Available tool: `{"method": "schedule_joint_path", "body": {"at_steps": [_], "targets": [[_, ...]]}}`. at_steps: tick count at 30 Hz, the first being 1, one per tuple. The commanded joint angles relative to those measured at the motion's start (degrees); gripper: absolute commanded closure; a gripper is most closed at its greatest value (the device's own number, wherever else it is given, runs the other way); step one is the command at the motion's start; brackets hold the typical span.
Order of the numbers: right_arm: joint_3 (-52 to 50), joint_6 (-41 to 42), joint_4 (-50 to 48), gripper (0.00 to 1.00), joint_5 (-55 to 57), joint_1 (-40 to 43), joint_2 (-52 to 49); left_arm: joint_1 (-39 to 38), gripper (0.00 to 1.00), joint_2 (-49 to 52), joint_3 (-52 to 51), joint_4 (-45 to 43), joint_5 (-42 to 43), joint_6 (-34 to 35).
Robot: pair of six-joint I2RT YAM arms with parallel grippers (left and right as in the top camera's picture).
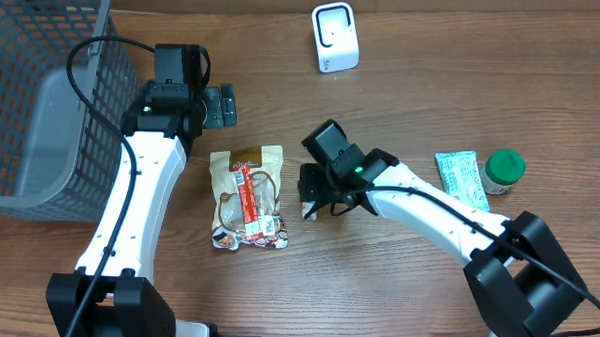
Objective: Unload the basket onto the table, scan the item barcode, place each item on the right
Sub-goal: 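Move the right gripper left over the small orange box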
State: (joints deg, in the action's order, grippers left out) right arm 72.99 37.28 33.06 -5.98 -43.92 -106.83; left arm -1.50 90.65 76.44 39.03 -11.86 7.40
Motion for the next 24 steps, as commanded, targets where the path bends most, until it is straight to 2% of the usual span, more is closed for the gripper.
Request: {"method": "schedule_joint_path", "body": {"at_steps": [1,11,24], "targets": [[-0.44,0.07,-0.57,0.48,2.21,-1.20,0.31,-0.02,0.00,-0.02,0.55,-0.17,-0.55,0.35],[-0.63,0.07,-0.46,0.48,7.58,-3.72,0.31,-0.02,0.00,0.00,0.55,-0.17,-0.55,0.35],[-0.63,0.09,-0.39,0.48,7.89,-3.76,0.28,-0.02,0.00,0.00,0.55,-0.17,-0.55,0.35]]}}
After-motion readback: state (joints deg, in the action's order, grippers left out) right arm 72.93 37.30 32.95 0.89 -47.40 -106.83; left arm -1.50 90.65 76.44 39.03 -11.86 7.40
